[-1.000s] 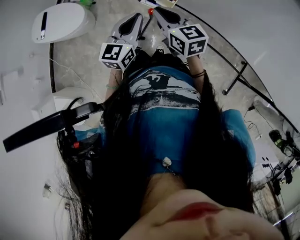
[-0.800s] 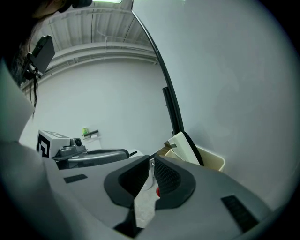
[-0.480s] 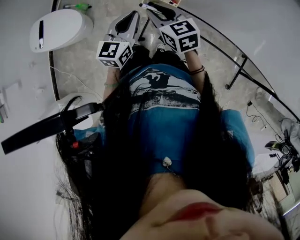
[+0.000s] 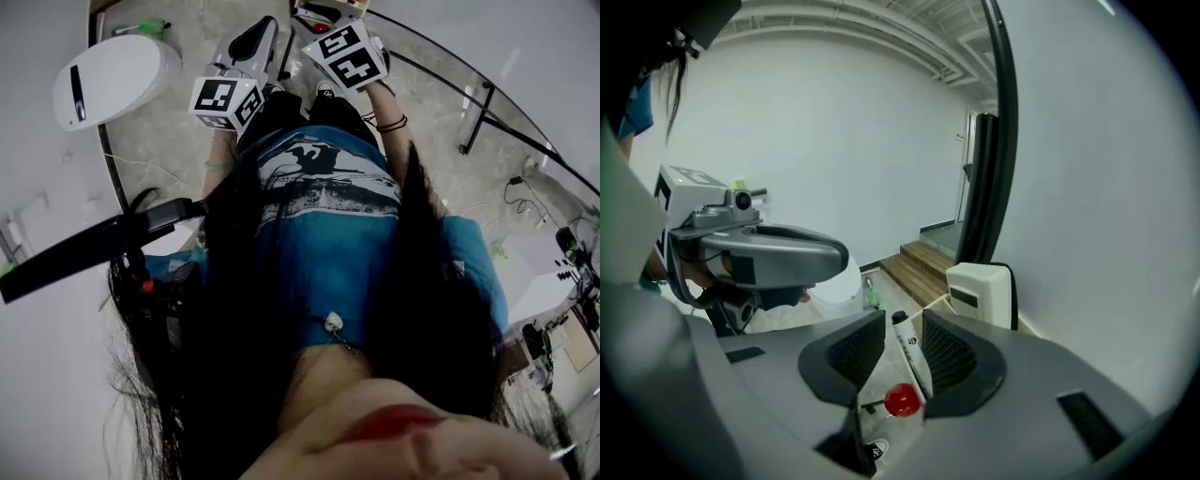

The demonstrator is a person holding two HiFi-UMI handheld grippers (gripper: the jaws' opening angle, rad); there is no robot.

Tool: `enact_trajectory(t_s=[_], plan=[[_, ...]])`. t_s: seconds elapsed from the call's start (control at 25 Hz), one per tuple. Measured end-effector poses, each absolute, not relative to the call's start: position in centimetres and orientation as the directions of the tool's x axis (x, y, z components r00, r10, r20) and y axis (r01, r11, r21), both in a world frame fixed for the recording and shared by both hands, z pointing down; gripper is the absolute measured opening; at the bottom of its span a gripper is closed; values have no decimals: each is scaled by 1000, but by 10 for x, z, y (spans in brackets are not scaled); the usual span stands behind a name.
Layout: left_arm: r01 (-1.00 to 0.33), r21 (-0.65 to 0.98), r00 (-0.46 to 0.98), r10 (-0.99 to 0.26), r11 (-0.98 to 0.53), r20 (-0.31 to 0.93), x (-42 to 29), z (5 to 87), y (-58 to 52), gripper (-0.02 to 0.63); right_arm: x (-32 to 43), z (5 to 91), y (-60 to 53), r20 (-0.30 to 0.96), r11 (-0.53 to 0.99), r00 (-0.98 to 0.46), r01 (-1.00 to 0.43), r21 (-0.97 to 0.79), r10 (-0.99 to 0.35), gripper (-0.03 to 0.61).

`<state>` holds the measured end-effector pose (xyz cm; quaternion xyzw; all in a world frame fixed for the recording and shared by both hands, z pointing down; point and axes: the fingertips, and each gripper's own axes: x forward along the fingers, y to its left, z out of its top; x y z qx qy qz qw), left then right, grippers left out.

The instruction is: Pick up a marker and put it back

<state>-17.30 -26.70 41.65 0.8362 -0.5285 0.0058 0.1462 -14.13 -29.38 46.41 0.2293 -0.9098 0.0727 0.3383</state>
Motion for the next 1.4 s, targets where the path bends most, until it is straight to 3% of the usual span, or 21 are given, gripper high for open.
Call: enact_trajectory(t_s=[0.6,0.88,1.04,1.4], plan=[[-843,263,515,-845,-469,144,-148,414,-264,2,-98,487,-295,735,841,-569,-542,1,-368,103],[-829,260,540,-829,-495,144,-137,413,-266,2,-97,483,-291,748,879,-552,-469,88,-370,100],[-830,258,539,-830,-494,145,-137,414,-267,2,-98,468,-293,695,850,-566,-511,127,-444,90],[-825,259,547,-825,-503,142,-133,413,-267,2,-73,388,-307,476,752,-654,-658,25,-588,71]])
